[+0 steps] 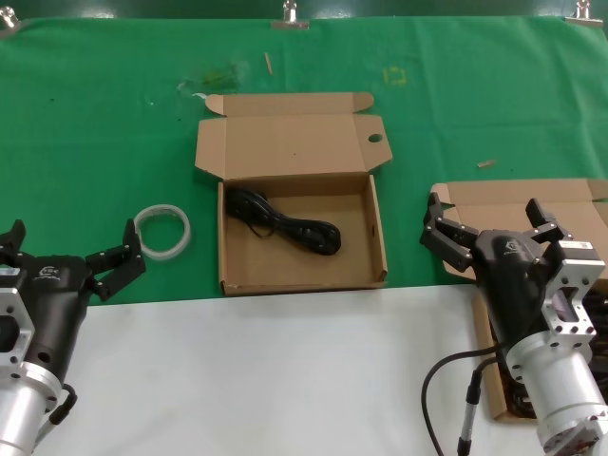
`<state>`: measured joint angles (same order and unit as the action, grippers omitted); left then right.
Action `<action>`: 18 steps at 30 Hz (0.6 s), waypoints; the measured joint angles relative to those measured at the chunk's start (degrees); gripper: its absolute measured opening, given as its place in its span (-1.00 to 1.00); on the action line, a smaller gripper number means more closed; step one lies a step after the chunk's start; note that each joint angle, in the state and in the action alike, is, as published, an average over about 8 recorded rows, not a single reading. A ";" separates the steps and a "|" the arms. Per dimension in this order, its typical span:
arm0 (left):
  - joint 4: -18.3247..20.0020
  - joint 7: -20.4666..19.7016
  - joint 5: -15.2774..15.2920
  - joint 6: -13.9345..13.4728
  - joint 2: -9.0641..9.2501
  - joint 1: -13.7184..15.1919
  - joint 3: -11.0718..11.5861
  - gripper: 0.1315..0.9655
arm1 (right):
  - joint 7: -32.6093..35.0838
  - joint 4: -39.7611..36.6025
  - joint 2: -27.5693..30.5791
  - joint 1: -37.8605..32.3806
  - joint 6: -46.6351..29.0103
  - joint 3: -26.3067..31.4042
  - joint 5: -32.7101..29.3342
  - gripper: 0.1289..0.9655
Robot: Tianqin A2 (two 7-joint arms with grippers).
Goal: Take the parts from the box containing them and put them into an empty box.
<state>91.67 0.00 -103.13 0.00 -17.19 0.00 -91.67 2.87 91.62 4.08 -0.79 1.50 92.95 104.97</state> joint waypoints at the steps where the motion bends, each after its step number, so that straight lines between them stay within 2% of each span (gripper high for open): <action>1: 0.00 0.00 0.00 0.00 0.00 0.00 0.00 1.00 | 0.00 0.00 0.00 0.00 0.00 0.00 0.00 1.00; 18: 0.00 0.00 0.00 0.00 0.00 0.00 0.00 1.00 | 0.00 0.00 0.00 0.00 0.00 0.00 0.00 1.00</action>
<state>91.67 0.00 -103.13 0.00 -17.19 0.00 -91.67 2.87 91.62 4.08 -0.79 1.50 92.95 104.97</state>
